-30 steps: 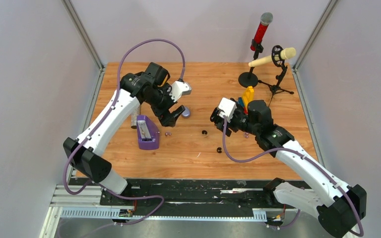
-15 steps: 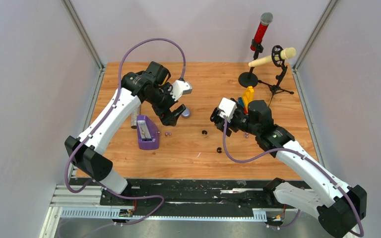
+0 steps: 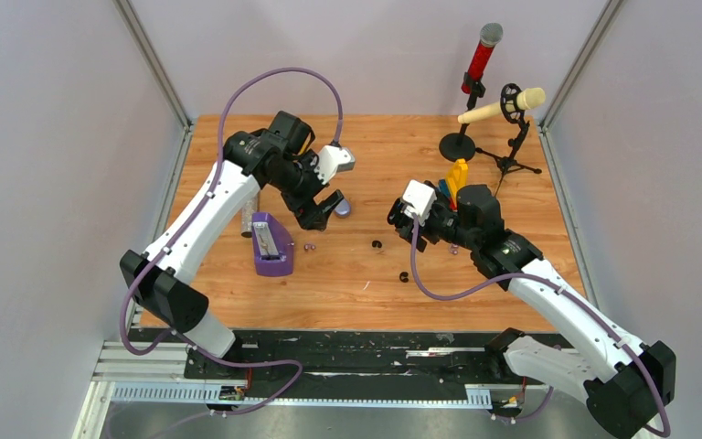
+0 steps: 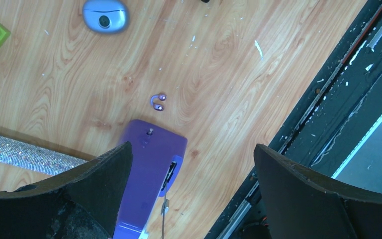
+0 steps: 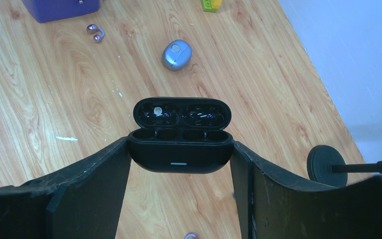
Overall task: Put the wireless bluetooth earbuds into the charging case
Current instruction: Open the charging case.
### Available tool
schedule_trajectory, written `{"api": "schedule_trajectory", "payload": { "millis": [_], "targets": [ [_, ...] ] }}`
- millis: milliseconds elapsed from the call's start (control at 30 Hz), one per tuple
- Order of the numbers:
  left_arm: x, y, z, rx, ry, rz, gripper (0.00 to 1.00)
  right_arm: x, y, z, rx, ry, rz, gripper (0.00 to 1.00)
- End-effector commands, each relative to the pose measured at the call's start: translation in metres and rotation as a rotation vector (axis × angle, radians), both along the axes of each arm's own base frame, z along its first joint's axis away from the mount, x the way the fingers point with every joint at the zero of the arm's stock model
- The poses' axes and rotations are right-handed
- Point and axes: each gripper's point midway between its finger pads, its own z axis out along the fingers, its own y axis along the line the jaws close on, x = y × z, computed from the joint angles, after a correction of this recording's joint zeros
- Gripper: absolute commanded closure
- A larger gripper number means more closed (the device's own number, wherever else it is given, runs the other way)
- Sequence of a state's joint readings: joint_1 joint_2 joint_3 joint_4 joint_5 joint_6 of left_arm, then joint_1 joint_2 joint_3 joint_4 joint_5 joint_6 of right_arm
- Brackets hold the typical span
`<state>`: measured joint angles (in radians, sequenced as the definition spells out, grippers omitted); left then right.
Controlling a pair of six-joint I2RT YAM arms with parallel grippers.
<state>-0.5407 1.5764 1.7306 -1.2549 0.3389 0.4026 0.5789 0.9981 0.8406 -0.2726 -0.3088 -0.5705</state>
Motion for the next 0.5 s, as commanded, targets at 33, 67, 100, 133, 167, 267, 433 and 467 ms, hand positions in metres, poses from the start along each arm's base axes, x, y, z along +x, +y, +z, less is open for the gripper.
{"api": "schedule_trajectory", "payload": {
  "millis": [33,67,100,133,167,267,433,467],
  "targets": [
    [0.0057,-0.0072,0.0137,-0.044,-0.024,-0.001,0.0,-0.0001,0.0029,0.0258,0.046,-0.056,0.016,0.38],
    [0.0057,-0.0072,0.0135,-0.043,-0.022,-0.001,0.0,0.0,0.0026,0.0252,0.045,-0.055,0.015,0.38],
    [0.0057,-0.0074,0.0139,-0.044,-0.022,-0.001,0.0,0.0,0.0028,0.0256,0.046,-0.055,0.015,0.38],
    [0.006,-0.0076,0.0139,-0.044,-0.022,-0.001,0.0,0.0001,0.0029,0.0256,0.045,-0.057,0.016,0.38],
    [0.0063,-0.0076,0.0144,-0.045,-0.023,-0.001,0.0,0.0,0.0026,0.0255,0.045,-0.056,0.015,0.38],
    [0.0059,-0.0078,0.0145,-0.045,-0.022,-0.002,0.0,0.0005,0.0025,0.0258,0.045,-0.057,0.014,0.38],
    [0.0059,-0.0087,0.0148,-0.048,-0.021,-0.004,0.0,0.0005,0.0024,0.0256,0.043,-0.059,0.015,0.38],
    [0.006,-0.0087,0.0148,-0.047,-0.02,-0.005,0.0,0.0005,0.0025,0.0253,0.043,-0.058,0.015,0.38]
  ]
}}
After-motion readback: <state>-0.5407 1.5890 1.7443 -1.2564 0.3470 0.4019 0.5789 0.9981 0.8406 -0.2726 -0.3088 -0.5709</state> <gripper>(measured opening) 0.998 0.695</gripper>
